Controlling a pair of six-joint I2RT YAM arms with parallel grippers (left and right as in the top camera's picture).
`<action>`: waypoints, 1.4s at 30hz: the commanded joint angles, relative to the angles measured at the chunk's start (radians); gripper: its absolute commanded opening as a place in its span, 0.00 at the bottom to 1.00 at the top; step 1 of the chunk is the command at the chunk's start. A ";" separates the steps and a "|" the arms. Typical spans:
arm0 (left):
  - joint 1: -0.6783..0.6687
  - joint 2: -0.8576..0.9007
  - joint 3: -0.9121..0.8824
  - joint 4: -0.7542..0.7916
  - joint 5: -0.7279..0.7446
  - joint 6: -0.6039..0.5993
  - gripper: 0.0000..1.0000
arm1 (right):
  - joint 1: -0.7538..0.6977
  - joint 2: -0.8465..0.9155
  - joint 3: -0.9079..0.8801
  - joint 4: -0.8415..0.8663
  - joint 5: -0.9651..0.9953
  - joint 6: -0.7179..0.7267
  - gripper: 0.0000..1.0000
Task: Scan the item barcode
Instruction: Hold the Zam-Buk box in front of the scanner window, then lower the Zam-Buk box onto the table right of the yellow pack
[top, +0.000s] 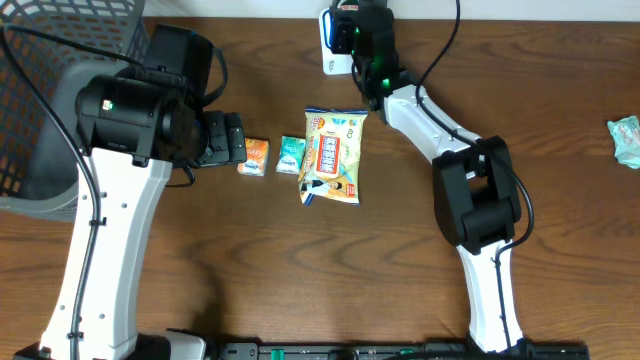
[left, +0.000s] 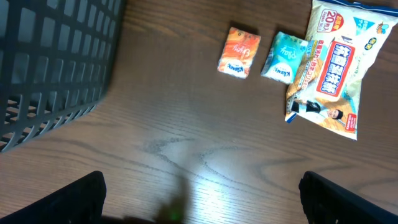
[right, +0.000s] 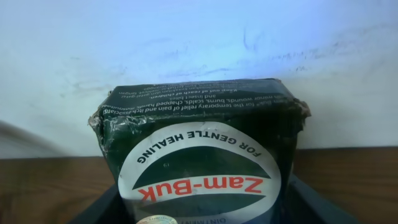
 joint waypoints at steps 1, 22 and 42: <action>0.000 0.000 -0.003 -0.004 -0.005 -0.005 0.98 | -0.003 -0.010 0.014 -0.014 0.026 -0.051 0.36; 0.000 0.000 -0.003 -0.004 -0.005 -0.005 0.98 | -0.458 -0.327 0.014 -0.782 -0.026 -0.071 0.28; 0.000 0.000 -0.003 -0.004 -0.005 -0.005 0.98 | -0.721 -0.298 -0.039 -1.322 -0.375 -0.071 0.24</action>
